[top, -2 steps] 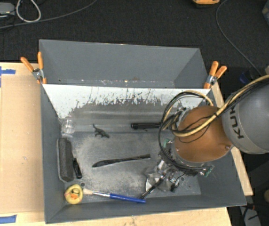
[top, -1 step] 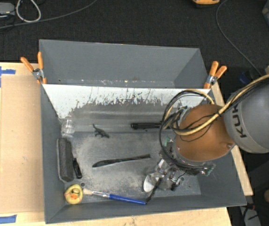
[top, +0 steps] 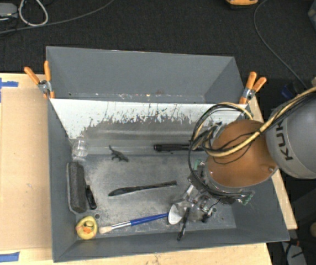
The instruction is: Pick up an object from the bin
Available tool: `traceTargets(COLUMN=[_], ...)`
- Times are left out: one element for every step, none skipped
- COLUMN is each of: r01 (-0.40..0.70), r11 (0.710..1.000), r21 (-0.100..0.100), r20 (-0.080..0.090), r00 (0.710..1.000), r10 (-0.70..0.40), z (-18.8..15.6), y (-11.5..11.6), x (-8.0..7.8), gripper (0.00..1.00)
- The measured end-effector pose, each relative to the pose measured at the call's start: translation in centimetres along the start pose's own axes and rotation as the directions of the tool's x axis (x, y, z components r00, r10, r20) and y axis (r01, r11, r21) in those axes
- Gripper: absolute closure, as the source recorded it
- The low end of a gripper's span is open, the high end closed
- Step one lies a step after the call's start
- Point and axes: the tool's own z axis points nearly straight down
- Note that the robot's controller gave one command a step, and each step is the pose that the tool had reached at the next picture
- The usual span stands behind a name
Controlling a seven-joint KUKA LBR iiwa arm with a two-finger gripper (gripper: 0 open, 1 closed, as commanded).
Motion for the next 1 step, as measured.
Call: traceTargets(r01=[-0.003], r11=[1.0], r21=[-0.002], r20=[-0.001], r00=[1.0], r10=[0.003], z=[-1.86], y=[0.09], x=[-0.02], gripper=[1.0])
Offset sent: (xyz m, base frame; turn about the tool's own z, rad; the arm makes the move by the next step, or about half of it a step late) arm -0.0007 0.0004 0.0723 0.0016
